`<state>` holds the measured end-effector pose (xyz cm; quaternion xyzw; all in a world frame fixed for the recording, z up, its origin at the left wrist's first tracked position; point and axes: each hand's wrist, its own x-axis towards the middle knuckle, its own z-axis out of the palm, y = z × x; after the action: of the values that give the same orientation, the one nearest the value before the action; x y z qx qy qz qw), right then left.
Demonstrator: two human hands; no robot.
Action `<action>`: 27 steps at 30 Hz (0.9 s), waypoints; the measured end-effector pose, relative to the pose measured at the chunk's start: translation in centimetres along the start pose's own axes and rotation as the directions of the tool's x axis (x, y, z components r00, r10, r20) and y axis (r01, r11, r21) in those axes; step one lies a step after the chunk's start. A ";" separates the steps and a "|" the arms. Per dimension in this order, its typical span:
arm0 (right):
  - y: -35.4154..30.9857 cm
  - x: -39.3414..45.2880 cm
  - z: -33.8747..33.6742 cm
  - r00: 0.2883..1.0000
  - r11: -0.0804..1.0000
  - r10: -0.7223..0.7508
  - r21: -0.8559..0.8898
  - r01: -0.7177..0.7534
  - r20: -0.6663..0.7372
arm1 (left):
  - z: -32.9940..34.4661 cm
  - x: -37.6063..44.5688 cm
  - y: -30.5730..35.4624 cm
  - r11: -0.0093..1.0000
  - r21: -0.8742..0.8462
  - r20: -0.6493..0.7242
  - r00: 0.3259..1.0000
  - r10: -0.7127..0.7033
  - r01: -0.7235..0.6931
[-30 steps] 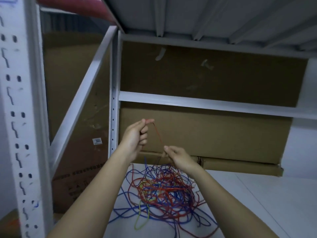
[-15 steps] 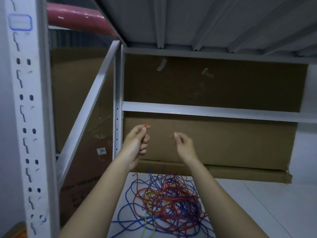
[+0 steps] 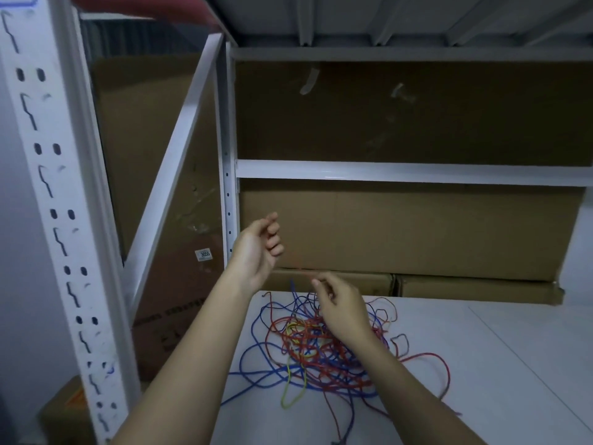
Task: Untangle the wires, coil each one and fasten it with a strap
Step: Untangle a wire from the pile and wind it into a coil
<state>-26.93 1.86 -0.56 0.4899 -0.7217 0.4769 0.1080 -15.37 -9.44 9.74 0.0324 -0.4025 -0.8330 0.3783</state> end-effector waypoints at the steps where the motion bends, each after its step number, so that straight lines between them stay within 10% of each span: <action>1: -0.1 -0.6 0.0 0.999 0.998 -0.047 -0.038 0.046 -0.021 | -0.2 0.1 -0.4 0.998 0.051 -0.031 0.999 0.034 -0.032; 15: -1.4 -5.0 -2.5 0.874 0.864 -0.440 -0.166 0.475 0.208 | -4.1 -1.3 -4.5 0.902 0.408 -0.047 0.984 0.174 -0.140; 27: -2.6 -3.1 -4.0 0.886 0.904 -0.426 -0.053 0.424 -0.185 | -5.6 -6.0 -7.9 0.713 0.694 0.248 0.962 -0.111 -0.097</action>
<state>-24.51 6.77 1.09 0.5870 -0.5858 0.4829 0.2813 -13.90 -6.06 -0.99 0.0604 -0.7355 -0.6160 0.2757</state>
